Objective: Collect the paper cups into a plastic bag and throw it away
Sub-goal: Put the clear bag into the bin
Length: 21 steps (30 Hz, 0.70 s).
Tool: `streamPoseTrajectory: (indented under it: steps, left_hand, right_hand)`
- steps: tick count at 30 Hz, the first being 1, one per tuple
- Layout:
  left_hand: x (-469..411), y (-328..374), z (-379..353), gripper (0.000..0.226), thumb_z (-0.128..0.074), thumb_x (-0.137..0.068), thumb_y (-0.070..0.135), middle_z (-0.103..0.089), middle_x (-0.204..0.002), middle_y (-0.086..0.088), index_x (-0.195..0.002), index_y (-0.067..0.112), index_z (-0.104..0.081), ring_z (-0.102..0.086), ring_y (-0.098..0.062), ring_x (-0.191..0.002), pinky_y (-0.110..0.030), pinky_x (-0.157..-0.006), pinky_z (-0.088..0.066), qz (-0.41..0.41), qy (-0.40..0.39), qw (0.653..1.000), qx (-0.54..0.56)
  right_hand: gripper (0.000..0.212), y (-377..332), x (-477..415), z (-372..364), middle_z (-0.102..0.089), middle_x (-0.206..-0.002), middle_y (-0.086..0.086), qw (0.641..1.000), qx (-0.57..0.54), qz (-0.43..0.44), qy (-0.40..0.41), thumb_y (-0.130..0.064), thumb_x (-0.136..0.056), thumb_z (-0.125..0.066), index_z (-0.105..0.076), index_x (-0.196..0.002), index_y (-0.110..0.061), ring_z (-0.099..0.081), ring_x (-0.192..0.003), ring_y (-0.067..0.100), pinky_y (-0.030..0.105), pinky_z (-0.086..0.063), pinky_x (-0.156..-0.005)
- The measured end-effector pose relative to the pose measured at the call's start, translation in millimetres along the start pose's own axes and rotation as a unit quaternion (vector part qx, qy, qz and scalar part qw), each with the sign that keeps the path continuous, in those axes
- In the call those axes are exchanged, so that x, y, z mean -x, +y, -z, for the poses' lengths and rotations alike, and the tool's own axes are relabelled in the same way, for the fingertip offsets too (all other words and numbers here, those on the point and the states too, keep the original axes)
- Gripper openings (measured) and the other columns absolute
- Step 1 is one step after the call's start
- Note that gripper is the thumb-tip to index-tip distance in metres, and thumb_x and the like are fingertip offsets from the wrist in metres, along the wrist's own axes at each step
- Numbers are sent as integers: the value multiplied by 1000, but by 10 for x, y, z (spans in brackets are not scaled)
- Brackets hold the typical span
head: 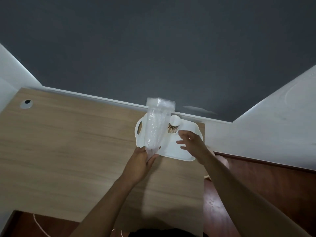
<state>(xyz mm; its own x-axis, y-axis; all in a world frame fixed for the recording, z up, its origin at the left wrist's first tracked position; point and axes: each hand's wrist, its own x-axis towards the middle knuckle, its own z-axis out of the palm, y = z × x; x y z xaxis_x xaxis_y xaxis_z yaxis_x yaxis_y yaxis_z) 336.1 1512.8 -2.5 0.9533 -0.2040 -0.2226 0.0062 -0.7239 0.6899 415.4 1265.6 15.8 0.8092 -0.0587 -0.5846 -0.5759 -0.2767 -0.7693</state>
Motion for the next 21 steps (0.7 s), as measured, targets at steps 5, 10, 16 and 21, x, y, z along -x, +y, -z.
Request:
streamPoseTrajectory:
  steps: [5, 10, 16, 21]
  left_hand:
    - [48, 83, -98, 43, -61, -115, 39, -72, -111, -16, -128, 1, -77, -64, -36, -111, -48, -97, -54, -46, -41, 992, -113]
    - [94, 189, -237, 43, -71, -110, 42, -68, -107, -12, -104, 0, -76, -64, -36, -107, -47, -94, -54, -86, -82, 988, -102]
    - [186, 494, -382, 46, -77, -103, 51, -78, -136, 15, -145, 34, -69, -73, -1, -124, -29, -110, -55, 20, -142, 959, 245]
    - [170, 756, -498, 41, -60, -116, 25, -75, -121, 7, -157, 31, -63, -69, 5, -95, -10, -91, -50, 58, -159, 943, 288]
  right_hand:
    - [97, -70, 629, 85, -74, -145, 0, 986, -151, 39, -57, -85, -80, -73, -61, -152, -21, -75, -129, 23, 49, -54, -119]
    - [72, 165, 941, 179, -81, -131, 15, 984, -166, 53, -37, -54, -80, -93, -73, -133, -9, -74, -130, 38, 54, -53, -117]
    - [17, 652, 1043, 451, -87, -112, 4, 975, -200, 15, 98, -23, -111, -67, -83, -110, -16, -79, -102, 23, 45, -63, -99]
    - [31, 907, 1061, 710, -84, -123, 11, 949, -289, -3, 129, -34, -111, -67, -79, -125, -8, -77, -99, 22, 29, -65, -78]
